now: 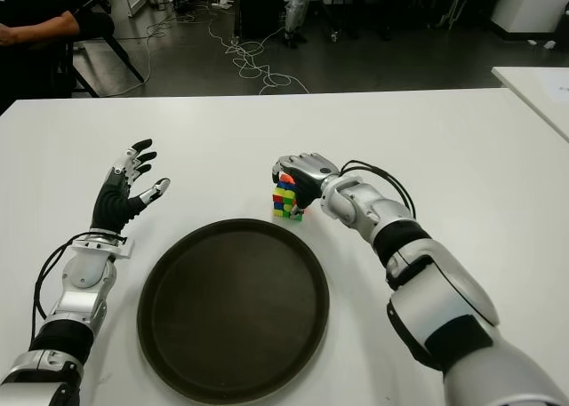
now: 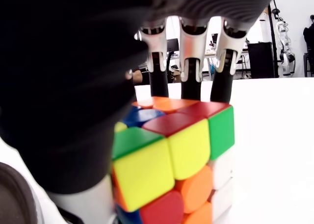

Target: Pick up the Rubik's Cube and put it in the plate

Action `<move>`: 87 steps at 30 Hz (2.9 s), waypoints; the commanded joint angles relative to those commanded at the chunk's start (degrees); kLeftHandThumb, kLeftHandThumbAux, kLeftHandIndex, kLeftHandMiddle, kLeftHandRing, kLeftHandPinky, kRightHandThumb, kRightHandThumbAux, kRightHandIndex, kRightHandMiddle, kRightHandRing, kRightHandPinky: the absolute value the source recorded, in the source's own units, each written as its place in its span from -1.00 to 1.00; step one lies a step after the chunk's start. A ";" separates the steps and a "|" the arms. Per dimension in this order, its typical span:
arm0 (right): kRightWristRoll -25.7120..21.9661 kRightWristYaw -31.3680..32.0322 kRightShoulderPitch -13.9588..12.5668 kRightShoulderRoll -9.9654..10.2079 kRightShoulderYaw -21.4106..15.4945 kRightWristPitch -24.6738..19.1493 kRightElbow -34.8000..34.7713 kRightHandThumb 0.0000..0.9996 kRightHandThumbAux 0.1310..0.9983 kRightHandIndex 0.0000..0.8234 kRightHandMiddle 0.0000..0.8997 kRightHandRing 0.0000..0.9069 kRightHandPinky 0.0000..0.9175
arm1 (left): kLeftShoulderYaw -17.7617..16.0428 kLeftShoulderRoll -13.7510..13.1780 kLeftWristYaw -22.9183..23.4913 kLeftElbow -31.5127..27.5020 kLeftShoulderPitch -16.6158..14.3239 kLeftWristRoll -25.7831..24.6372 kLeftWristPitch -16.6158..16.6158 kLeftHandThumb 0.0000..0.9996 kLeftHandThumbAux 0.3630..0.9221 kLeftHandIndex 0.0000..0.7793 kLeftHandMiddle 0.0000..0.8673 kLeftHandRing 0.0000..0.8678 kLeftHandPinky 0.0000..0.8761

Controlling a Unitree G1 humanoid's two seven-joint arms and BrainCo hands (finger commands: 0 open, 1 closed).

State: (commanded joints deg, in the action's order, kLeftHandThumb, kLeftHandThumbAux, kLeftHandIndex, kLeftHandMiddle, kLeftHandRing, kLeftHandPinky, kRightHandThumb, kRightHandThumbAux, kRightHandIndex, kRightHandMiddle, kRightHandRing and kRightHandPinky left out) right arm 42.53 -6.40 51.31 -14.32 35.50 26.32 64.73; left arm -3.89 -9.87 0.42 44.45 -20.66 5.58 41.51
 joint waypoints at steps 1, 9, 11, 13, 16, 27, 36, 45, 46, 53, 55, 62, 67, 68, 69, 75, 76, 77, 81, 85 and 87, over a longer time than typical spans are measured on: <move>0.00 -0.04 -0.01 -0.04 -0.02 0.05 -0.03 -1.00 0.81 0.16 0.42 0.42 0.33 | 0.03 0.02 -0.09 -0.12 0.05 0.04 -0.12 -0.90 0.12 -0.82 -0.76 -0.76 -0.74; -0.01 0.05 0.06 -0.21 -0.15 -0.09 -0.28 -1.00 0.80 0.15 0.39 0.40 0.30 | 0.21 0.15 -0.54 -0.50 0.19 -0.01 -0.60 -0.86 0.13 -0.82 -0.74 -0.74 -0.73; -0.04 0.14 0.11 -0.27 -0.16 -0.06 -0.35 -1.00 0.80 0.16 0.40 0.40 0.30 | 0.27 0.15 -0.58 -0.55 0.21 -0.02 -0.67 -0.86 0.14 -0.82 -0.73 -0.74 -0.74; -0.03 0.25 0.17 -0.34 -0.16 0.04 -0.48 -1.00 0.82 0.18 0.42 0.42 0.34 | 0.31 0.12 -0.50 -0.58 0.21 -0.10 -0.76 -0.86 0.13 -0.82 -0.73 -0.74 -0.74; 0.05 0.36 0.23 -0.36 -0.08 0.03 -0.57 -0.97 0.82 0.21 0.45 0.45 0.37 | 0.37 0.08 -0.36 -0.60 0.22 -0.23 -0.79 -0.86 0.12 -0.81 -0.73 -0.74 -0.74; 1.52 -1.35 0.47 -0.93 1.01 0.46 -0.78 0.33 0.41 0.03 0.41 0.40 0.30 | 0.45 0.11 -0.46 -0.45 0.27 -0.29 -0.05 -0.87 0.14 -0.82 -0.74 -0.74 -0.72; 2.26 -0.38 0.92 -1.41 1.45 1.03 -0.93 0.36 0.40 0.01 0.35 0.35 0.26 | 0.63 0.07 -0.94 -1.13 0.58 0.15 -1.03 -0.90 0.17 -0.82 -0.74 -0.75 -0.75; 2.53 -1.51 0.65 -1.73 1.22 1.54 -1.21 0.37 0.40 0.02 0.40 0.40 0.30 | 0.78 -0.03 -0.73 -0.78 0.61 0.08 -0.57 -0.87 0.13 -0.82 -0.74 -0.74 -0.72; 2.57 -1.68 0.63 -1.72 1.19 1.46 -1.22 0.37 0.40 0.02 0.40 0.40 0.31 | 0.78 -0.03 -0.68 -0.71 0.59 0.04 -0.44 -0.87 0.13 -0.82 -0.74 -0.74 -0.72; 2.58 -2.55 0.48 -1.67 0.99 0.79 -1.49 0.37 0.40 0.02 0.39 0.39 0.31 | 0.74 0.12 -0.58 -0.54 0.62 -0.20 0.16 -0.87 0.15 -0.80 -0.76 -0.76 -0.75; 2.44 -2.51 0.46 -1.66 0.90 0.75 -1.48 0.37 0.40 0.01 0.38 0.38 0.31 | 0.70 0.16 -0.55 -0.59 0.64 -0.30 0.09 -0.88 0.16 -0.80 -0.76 -0.76 -0.76; 2.08 -2.13 0.46 -1.60 0.68 0.72 -1.36 0.37 0.40 0.01 0.36 0.38 0.31 | 0.70 0.17 -0.74 -0.81 0.72 -0.19 -0.39 -0.89 0.13 -0.82 -0.76 -0.77 -0.77; 2.11 -1.98 0.54 -1.59 0.65 0.51 -1.33 0.37 0.40 0.01 0.33 0.36 0.31 | 0.78 0.04 -1.02 -0.75 0.71 0.17 -0.18 -0.88 0.14 -0.82 -0.75 -0.75 -0.73; 2.13 -2.04 0.53 -1.61 0.64 0.50 -1.37 0.37 0.40 0.01 0.33 0.36 0.31 | 0.79 0.03 -0.97 -0.78 0.72 0.15 -0.23 -0.88 0.15 -0.82 -0.76 -0.76 -0.73; 2.13 -2.13 0.52 -1.64 0.62 0.53 -1.44 0.37 0.40 0.01 0.32 0.36 0.32 | 0.80 0.01 -0.90 -0.80 0.72 0.12 -0.29 -0.88 0.15 -0.82 -0.76 -0.76 -0.73; 2.19 -2.37 0.52 -1.72 0.58 0.67 -1.58 0.37 0.40 0.01 0.31 0.35 0.31 | 0.84 -0.02 -0.85 -0.78 0.71 0.12 -0.27 -0.86 0.16 -0.83 -0.77 -0.76 -0.72; 2.21 -2.39 0.52 -1.73 0.59 0.68 -1.59 0.37 0.40 0.01 0.31 0.35 0.31 | 0.84 -0.03 -0.90 -0.78 0.71 0.16 -0.26 -0.86 0.16 -0.83 -0.77 -0.76 -0.72; 2.25 -2.41 0.53 -1.75 0.61 0.70 -1.61 0.37 0.40 0.01 0.31 0.35 0.31 | 0.87 -0.07 -1.00 -0.80 0.71 0.29 -0.29 -0.86 0.16 -0.83 -0.77 -0.76 -0.72; 2.37 -2.43 0.58 -1.80 0.70 0.68 -1.61 0.37 0.40 0.01 0.29 0.35 0.32 | 0.91 -0.14 -1.21 -0.86 0.75 0.55 -0.38 -0.87 0.16 -0.83 -0.77 -0.78 -0.77; 2.47 -2.45 0.64 -1.81 0.79 0.71 -1.52 0.37 0.40 0.01 0.30 0.37 0.37 | 0.84 -0.12 -1.28 -0.84 0.76 0.65 -0.45 -0.88 0.13 -0.82 -0.77 -0.78 -0.77; 2.45 -2.64 0.63 -1.82 0.77 0.84 -1.48 0.37 0.40 0.01 0.31 0.37 0.35 | 0.78 -0.05 -1.08 -0.80 0.74 0.45 -0.39 -0.88 0.12 -0.82 -0.77 -0.78 -0.76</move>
State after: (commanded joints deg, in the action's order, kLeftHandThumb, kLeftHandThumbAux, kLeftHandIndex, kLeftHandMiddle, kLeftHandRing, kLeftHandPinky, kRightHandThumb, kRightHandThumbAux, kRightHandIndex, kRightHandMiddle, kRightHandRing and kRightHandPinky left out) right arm 44.99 -9.04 51.94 -16.14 36.26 27.16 63.25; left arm -3.11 -9.92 -0.66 43.65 -19.92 6.03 41.12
